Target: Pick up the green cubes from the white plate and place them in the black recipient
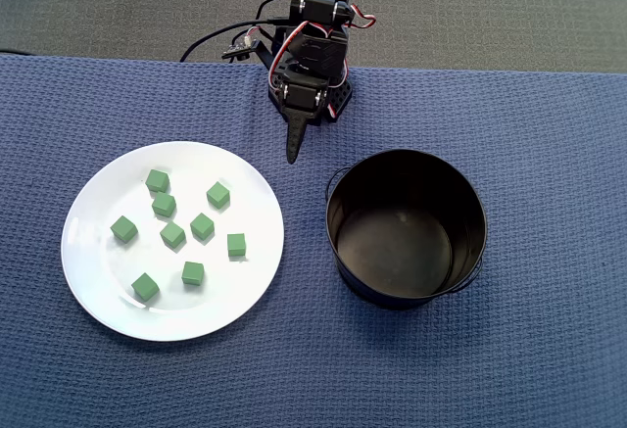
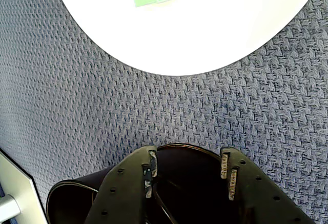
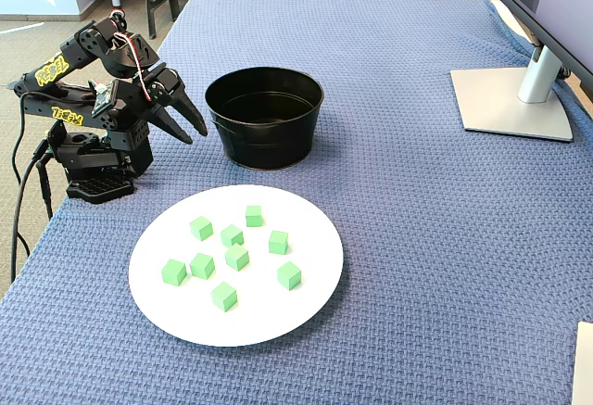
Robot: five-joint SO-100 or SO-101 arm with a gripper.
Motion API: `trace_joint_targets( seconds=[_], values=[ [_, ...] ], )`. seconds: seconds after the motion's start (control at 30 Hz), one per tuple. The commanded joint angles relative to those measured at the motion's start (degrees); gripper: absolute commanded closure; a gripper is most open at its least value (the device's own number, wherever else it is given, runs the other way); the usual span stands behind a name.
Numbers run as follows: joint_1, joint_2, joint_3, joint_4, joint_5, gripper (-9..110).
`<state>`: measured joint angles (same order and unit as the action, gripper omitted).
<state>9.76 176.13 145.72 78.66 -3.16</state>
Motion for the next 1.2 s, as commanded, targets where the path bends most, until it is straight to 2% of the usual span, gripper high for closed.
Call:
trace_joint_targets(
  seconds=[0.0,0.23,0.37,0.47,0.63,0.8,1.03,1.1,1.17],
  values=[
    [-3.8,-6.8,-0.1,-5.4,-7.9,97],
    [-3.9,-7.0,-0.1,-5.3,-7.9,97],
    [-2.3,-13.8,-5.0,-6.3,-10.9,96],
    [-1.6,-21.2,-13.2,-2.1,-25.7,93],
    [6.3,-32.3,-17.8,-5.4,-41.3,88],
    [17.1,-46.2,-17.1,-24.3,-54.4,86],
    [27.1,-65.4,-17.4,-38.6,-77.7,83],
    [29.3,-67.5,-15.0,-40.7,-86.9,81],
    [29.9,-68.7,-13.9,-40.7,-92.0,78]
  ],
)
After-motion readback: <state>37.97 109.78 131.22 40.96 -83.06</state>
